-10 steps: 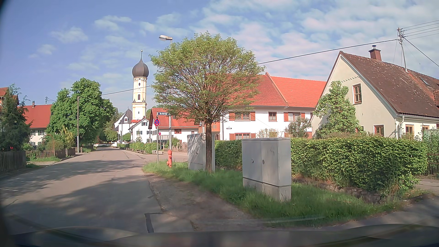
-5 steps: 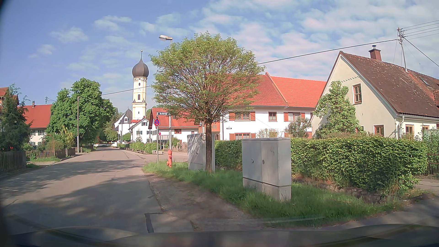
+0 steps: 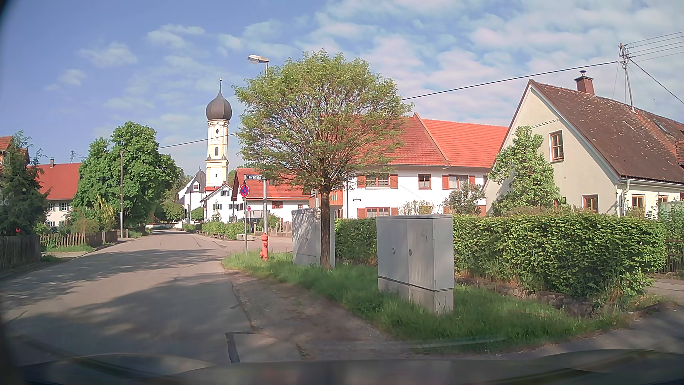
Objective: Follow the waypoints while adhering to traffic rules and regulations
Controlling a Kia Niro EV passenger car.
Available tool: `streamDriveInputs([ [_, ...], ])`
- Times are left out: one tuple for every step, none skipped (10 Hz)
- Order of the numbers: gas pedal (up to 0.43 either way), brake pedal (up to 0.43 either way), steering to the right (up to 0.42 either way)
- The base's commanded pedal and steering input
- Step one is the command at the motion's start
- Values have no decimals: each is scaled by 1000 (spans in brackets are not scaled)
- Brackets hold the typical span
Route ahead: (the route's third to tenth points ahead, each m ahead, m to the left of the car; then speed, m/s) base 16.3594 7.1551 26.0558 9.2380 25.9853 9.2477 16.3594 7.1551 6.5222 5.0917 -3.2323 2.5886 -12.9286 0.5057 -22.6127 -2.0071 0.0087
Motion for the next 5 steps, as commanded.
streamDriveInputs([
  [0, 226, 470],
  [0, 226, 470],
  [0, 226, 470],
  [0, 226, 472],
  [0, 226, 474],
])
